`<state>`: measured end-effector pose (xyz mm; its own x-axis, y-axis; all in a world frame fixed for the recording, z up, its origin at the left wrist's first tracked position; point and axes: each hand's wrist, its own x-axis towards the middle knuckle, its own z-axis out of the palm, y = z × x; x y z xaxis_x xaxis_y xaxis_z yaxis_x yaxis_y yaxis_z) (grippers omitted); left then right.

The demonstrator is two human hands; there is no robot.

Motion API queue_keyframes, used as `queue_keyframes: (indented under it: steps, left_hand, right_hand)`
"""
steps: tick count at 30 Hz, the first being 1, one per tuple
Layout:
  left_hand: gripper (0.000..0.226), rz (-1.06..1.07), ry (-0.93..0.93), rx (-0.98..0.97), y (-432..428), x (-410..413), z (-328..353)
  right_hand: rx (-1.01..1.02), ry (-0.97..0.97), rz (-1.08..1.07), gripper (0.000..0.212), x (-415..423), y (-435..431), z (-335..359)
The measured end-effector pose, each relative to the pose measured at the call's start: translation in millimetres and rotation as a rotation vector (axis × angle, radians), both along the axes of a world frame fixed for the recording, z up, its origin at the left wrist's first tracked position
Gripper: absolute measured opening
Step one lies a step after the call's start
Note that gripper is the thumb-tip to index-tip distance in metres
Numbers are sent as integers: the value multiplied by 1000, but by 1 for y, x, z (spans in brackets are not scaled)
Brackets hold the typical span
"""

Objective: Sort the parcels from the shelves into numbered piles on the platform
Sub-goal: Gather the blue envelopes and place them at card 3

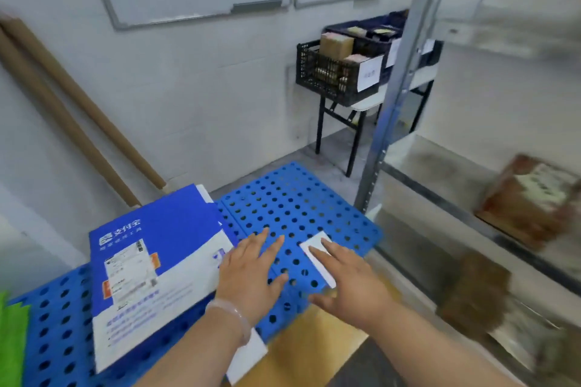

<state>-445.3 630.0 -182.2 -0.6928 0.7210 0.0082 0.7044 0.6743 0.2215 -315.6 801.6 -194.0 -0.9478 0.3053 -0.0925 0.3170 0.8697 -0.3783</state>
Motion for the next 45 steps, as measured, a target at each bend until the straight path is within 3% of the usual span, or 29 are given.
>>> queue_keyframes:
  steps: [6, 12, 24, 40, 45]
  left_hand:
    - [69, -328, -22, -35, 102, 102, 9]
    - [74, -621, 16, -64, 193, 233, 15]
    - [75, -908, -59, -105, 292, 482, -13]
    - [69, -1150, -209, -346, 363, 621, -111]
    - [69, -1081, -298, -349, 379, 665, -172]
  right_hand:
    - [61, -31, -255, 96, 137, 66, 4]
    - [83, -63, -493, 93, 296, 104, 17]
    - [-95, -99, -867, 88, 563, 137, -3]
    - [-287, -211, -1277, 85, 714, 135, -107]
    - [-376, -292, -1314, 73, 771, 158, -154]
